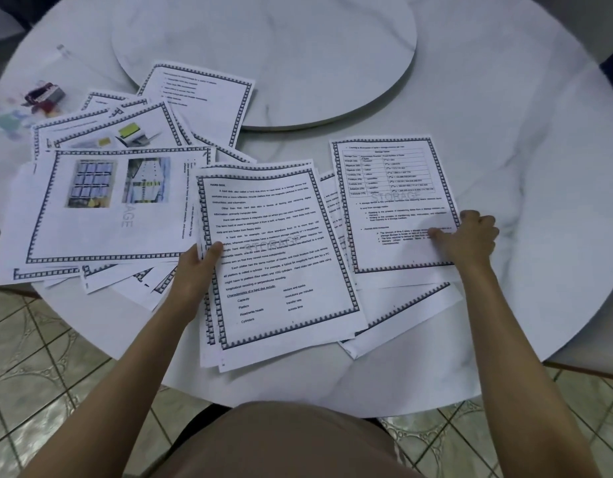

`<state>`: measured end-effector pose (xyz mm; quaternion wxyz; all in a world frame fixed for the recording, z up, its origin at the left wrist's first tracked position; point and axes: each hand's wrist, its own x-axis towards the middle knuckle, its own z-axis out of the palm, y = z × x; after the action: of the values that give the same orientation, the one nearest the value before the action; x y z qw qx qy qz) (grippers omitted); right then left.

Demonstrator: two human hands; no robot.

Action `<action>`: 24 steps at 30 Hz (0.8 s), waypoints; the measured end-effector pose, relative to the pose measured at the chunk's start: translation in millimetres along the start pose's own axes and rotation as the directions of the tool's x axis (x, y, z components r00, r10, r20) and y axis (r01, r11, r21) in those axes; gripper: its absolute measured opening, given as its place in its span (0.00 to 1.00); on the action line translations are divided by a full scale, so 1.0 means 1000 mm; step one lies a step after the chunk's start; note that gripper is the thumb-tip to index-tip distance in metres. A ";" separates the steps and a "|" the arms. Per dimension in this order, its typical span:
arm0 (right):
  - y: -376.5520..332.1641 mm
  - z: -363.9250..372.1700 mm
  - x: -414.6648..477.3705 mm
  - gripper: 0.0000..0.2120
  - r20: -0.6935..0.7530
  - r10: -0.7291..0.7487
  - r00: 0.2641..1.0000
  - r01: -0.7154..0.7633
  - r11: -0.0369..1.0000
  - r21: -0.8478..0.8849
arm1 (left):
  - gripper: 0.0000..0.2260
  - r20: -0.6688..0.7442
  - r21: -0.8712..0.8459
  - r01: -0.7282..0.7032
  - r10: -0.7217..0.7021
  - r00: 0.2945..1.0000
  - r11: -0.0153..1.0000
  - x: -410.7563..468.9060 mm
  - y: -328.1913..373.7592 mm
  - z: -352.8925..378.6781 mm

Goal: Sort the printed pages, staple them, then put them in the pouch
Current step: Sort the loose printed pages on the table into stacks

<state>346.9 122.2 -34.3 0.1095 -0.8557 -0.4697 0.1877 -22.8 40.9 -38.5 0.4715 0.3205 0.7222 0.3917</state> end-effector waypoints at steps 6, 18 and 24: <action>0.005 -0.008 0.008 0.18 -0.050 -0.015 0.999 0.023 0.986 0.164 | 0.15 -0.012 -0.026 -0.002 0.002 1.000 1.000 -0.002 0.001 0.001; 0.021 -0.047 0.011 0.11 -0.172 -0.134 0.976 0.187 0.921 0.342 | 0.15 0.003 -0.032 0.009 -0.009 1.000 0.999 -0.002 0.002 0.000; 0.026 -0.056 0.006 0.11 -0.140 -0.010 0.990 0.094 0.787 0.609 | 0.15 0.018 -0.034 0.023 -0.023 1.000 0.999 -0.001 0.003 -0.002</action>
<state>393.9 113.0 5.7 0.4169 -0.7707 -0.3983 0.2711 -24.1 40.9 -35.1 0.4876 0.3074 0.7149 0.3959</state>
